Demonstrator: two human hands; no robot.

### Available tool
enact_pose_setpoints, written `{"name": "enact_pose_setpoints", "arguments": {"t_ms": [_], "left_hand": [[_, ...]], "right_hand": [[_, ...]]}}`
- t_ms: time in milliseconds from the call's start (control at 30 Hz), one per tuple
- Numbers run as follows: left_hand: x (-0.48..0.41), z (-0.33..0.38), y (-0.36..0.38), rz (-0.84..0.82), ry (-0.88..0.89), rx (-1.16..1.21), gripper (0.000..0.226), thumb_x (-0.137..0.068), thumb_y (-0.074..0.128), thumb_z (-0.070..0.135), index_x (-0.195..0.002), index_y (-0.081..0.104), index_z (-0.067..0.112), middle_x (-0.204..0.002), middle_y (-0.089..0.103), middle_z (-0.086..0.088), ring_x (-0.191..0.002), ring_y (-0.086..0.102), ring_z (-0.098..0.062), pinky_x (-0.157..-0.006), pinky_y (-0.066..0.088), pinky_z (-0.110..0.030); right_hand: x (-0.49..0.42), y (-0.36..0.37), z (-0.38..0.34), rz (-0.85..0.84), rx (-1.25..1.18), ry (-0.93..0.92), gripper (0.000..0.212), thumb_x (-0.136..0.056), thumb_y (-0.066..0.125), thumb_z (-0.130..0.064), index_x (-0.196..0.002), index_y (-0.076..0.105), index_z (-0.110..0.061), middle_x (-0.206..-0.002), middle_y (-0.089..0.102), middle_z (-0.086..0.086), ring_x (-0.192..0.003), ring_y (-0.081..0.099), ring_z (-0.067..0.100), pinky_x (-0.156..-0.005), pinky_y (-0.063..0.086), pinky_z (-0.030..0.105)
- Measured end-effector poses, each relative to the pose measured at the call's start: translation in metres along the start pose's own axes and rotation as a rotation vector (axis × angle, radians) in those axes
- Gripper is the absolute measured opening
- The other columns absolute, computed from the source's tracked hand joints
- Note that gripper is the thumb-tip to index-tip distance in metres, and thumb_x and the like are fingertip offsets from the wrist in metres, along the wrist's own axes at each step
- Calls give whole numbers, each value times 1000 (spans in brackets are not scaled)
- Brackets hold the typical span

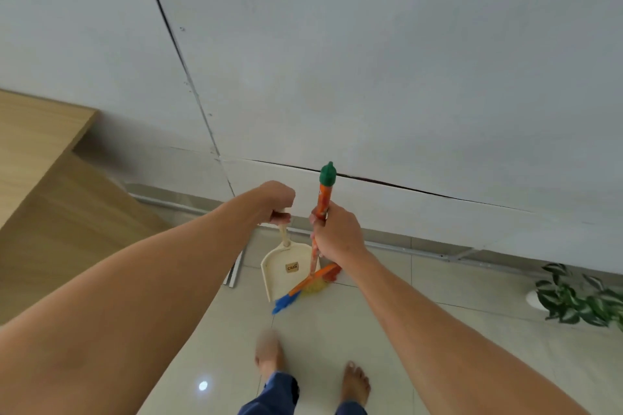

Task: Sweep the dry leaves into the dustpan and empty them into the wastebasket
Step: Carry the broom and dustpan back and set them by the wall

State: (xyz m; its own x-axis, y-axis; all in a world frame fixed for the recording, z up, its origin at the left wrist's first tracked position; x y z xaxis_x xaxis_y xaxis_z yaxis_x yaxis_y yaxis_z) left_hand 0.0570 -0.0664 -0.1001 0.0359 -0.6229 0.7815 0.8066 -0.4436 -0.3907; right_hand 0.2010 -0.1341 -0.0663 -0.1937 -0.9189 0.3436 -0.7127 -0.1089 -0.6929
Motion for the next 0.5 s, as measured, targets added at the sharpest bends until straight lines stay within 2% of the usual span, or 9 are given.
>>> {"name": "enact_pose_setpoints", "arguments": {"t_ms": [100,167,200,267,300,367,500], "left_hand": [[-7,22,-19,201,168,-220,19,-98,50,7,-79,51,8,-68,63,-7,-51,63,-16,-45,44,-22],[-10,34,-26,302,260,-422,17,-89,56,4,-73,56,9,-72,64,-5,-53,54,-13,-43,35,-22],[-13,37,-27,334,292,-483,13,-87,59,4,-75,60,8,-76,65,-5,-56,51,-14,-44,36,-23],[-16,40,-28,373,350,-529,7,-89,62,7,-83,65,11,-83,65,-3,-67,56,-19,-53,49,-29],[-17,41,-29,392,382,-519,5,-92,64,9,-88,63,12,-86,64,-2,-75,59,-22,-63,56,-33],[-19,39,-32,419,428,-449,8,-96,68,17,-99,62,12,-91,63,-3,-87,60,-25,-79,57,-36],[-27,35,-38,441,451,-352,28,-98,73,29,-114,66,8,-102,71,-10,-96,65,-29,-85,57,-39]], "right_hand": [[-10,3,-13,29,107,-15,17,-96,54,-36,-98,65,-24,-82,68,-8,-76,67,13,-76,58,36],[-16,4,-16,52,128,-9,20,-96,54,-39,-99,66,-23,-84,69,-7,-77,66,13,-78,57,35],[-19,2,-17,61,127,5,21,-96,55,-39,-101,67,-22,-87,70,-7,-78,66,13,-79,57,33],[-26,-1,-16,74,104,31,22,-96,56,-37,-105,68,-20,-93,71,-5,-83,66,15,-80,54,31],[-30,-2,-14,81,93,40,23,-96,56,-36,-107,68,-20,-95,71,-4,-84,65,15,-80,53,29],[-35,-7,-13,87,86,65,24,-97,56,-34,-110,67,-17,-97,71,-2,-85,64,16,-77,49,28],[-41,-12,-16,83,102,80,25,-97,55,-33,-110,65,-14,-96,69,-1,-89,66,18,-75,48,27]]}}
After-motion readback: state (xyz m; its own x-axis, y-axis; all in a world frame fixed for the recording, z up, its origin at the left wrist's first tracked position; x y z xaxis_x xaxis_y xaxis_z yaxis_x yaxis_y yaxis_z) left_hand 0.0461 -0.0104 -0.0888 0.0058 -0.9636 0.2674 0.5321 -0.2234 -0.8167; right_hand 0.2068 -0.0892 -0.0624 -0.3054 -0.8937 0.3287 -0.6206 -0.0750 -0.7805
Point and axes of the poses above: each hand's wrist, its own x-axis away from the middle knuckle, its own y-axis out of the palm, z = x × y, the point moved 9 cm from there along -x, towards the middle knuckle
